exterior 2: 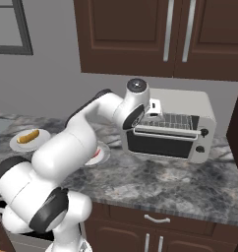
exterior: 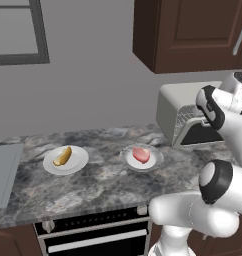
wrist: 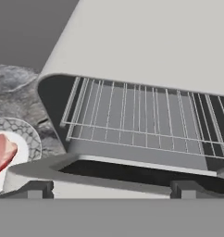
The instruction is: Open the toaster oven door. Place the hotdog bun on the top rack in the toaster oven and place the steak on the bottom rack.
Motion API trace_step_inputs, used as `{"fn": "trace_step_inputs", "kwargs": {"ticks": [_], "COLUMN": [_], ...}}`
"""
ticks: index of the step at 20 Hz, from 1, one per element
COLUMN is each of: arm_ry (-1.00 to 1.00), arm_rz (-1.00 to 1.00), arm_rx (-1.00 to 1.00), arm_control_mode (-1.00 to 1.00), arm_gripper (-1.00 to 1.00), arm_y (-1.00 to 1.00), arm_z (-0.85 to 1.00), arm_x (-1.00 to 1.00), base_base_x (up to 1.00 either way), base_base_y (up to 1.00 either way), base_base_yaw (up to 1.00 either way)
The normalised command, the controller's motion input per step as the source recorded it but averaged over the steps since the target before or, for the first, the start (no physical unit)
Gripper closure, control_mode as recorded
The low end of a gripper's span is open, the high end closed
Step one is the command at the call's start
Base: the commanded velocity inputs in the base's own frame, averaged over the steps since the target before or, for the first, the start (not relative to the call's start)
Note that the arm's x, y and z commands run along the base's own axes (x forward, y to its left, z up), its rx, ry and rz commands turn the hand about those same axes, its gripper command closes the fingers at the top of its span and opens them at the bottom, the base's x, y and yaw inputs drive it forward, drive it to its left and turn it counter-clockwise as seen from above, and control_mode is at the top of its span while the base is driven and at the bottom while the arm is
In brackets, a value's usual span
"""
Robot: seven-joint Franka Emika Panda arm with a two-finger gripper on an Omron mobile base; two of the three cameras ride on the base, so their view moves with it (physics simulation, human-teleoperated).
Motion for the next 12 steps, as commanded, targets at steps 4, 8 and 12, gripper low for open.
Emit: {"fn": "trace_step_inputs", "kwargs": {"ticks": [4, 8, 12], "arm_ry": [0.01, 0.07, 0.07], "arm_rz": [0.0, 0.0, 0.01], "arm_rx": [0.0, 0.01, 0.01], "arm_control_mode": [-1.0, -1.0, -1.0], "arm_gripper": [-1.0, -1.0, -1.0], "arm_y": [0.05, 0.0, 0.0], "arm_z": [-0.14, -0.35, -0.39], "arm_x": [0.21, 0.04, -0.06], "base_base_x": [0.0, 0.0, 0.0], "base_base_y": [0.0, 0.0, 0.0], "base_base_yaw": [0.0, 0.0, 0.0]}}
